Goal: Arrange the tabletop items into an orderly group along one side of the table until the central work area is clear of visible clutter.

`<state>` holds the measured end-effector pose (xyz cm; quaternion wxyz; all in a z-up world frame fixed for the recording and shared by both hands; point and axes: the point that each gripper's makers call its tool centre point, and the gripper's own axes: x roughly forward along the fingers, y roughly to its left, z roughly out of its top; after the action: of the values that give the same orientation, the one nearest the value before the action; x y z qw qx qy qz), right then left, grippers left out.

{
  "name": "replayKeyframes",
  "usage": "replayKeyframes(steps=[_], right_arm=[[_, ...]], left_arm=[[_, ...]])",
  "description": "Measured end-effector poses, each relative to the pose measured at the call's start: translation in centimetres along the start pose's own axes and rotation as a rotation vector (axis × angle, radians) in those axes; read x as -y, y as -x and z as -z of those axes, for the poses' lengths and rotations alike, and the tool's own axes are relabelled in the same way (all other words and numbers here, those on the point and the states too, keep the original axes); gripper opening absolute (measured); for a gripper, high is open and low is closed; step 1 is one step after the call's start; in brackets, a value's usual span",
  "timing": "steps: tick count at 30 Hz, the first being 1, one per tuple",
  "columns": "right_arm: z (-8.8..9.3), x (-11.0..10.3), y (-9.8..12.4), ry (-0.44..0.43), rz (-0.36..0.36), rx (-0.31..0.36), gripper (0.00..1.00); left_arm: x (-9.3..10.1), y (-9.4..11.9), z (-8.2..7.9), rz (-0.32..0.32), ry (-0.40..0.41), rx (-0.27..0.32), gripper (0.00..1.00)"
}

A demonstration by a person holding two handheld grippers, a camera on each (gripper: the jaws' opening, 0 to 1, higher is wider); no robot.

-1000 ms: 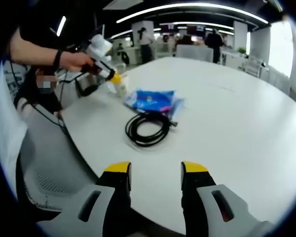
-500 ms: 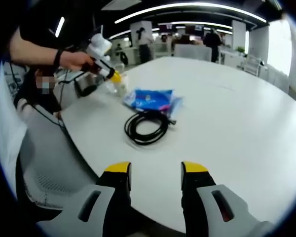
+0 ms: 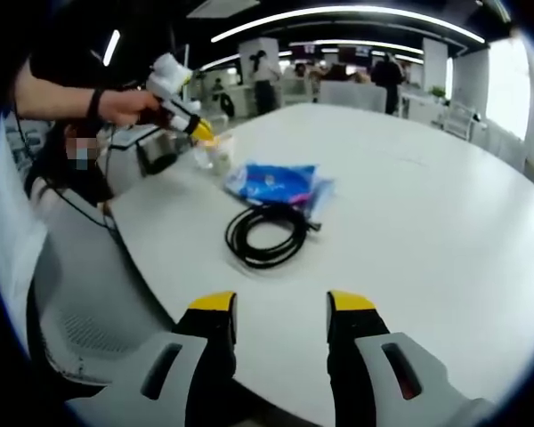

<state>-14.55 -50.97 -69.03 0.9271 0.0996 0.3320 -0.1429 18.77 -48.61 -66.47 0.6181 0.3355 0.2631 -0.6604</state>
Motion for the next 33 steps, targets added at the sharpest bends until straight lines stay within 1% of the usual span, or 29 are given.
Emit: replayKeyframes(steps=[2,12,14,17,20,23,26,30,33], right_arm=[[-0.2,-0.1,-0.3,0.004,-0.006,0.002,0.38],[-1.2,-0.6,-1.1,0.021,-0.031,0.008,0.39],[-1.4,-0.6,-1.2,0.023,-0.033,0.009,0.39],[-1.5,-0.6,-1.5,0.021,-0.039,0.011,0.39],[-1.7,-0.7,-1.8,0.012,-0.046,0.014,0.38],[-1.8,-0.8,-2.0,0.006,-0.049,0.018,0.38],[-1.9,-0.9,-2.2,-0.001,-0.052,0.021,0.38],[-1.8,-0.9,-2.6,-0.012,-0.05,0.019,0.37],[-1.8,-0.8,-2.8,-0.027,-0.048,0.023,0.37]], left_arm=[[0.1,0.6,0.0,0.006,0.035,0.023,0.08],[0.3,3.3,1.1,-0.006,0.106,0.086,0.13],[0.6,3.7,1.4,0.006,0.113,0.101,0.16],[0.9,4.2,2.1,0.006,0.111,0.104,0.18],[1.2,4.6,2.7,0.005,0.127,0.109,0.18],[1.9,4.8,3.4,0.013,0.14,0.113,0.19],[2.8,4.8,4.0,0.017,0.136,0.107,0.2],[3.9,4.4,4.6,0.032,0.153,0.106,0.2],[5.3,4.0,5.0,0.049,0.165,0.101,0.21]])
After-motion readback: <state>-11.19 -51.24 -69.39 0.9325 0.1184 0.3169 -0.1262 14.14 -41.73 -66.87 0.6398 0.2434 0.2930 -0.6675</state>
